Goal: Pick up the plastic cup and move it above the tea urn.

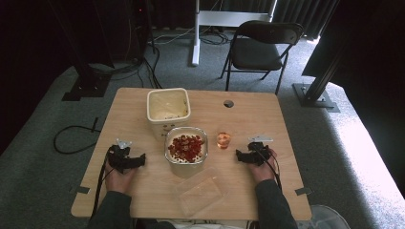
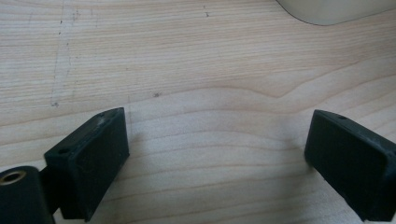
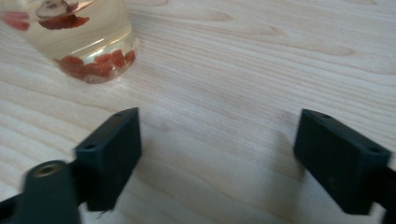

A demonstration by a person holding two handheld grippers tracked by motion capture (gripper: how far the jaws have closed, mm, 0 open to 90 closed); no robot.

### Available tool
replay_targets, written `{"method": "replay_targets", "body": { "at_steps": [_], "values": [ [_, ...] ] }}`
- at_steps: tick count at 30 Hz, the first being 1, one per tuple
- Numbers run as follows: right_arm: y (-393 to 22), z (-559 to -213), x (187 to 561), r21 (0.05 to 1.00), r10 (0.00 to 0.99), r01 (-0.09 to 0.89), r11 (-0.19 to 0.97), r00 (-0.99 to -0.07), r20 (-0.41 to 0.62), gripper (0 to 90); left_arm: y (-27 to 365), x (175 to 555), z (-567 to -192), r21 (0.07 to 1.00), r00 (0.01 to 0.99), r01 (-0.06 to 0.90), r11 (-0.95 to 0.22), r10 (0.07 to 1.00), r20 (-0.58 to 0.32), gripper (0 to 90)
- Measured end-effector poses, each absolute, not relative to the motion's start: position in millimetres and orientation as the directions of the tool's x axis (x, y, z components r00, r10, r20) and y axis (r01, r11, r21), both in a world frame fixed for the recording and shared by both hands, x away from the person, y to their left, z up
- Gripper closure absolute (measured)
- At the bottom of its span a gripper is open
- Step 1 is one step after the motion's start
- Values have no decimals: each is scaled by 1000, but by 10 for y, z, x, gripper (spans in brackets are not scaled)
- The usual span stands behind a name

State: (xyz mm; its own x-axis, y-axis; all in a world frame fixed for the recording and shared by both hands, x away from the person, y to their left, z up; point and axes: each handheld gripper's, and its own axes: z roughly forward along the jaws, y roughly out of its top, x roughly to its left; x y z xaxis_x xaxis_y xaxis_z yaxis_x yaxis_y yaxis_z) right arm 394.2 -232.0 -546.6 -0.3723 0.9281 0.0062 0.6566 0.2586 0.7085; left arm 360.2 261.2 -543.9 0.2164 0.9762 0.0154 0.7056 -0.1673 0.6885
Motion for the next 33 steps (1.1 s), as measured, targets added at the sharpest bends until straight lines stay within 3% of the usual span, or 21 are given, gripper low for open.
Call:
{"method": "replay_targets", "body": {
  "at_steps": [3,8,16,24,27,33],
  "values": [
    [-2321,-5425,3907,696,932,671,256,-362,7,323,2608,3587,-5440,695,222,699,-170,975,15,100],
    [-2349,-5301,3798,709,921,665,235,-385,56,427,2608,3578,-5445,700,223,693,-169,975,15,113],
    [-2263,-5035,3477,756,878,608,243,-470,95,463,2574,3489,-5422,696,251,692,-190,968,14,199],
    [-1990,-4845,3142,789,794,538,296,-598,109,496,2442,3318,-5329,652,301,719,-241,954,21,407],
    [-1894,-4798,3062,793,762,518,321,-638,109,506,2342,3157,-5276,664,360,693,-282,933,21,412],
    [-1746,-4851,2951,774,718,514,369,-687,114,537,2127,2703,-5108,726,521,623,-291,847,-107,384]
  ]
}}
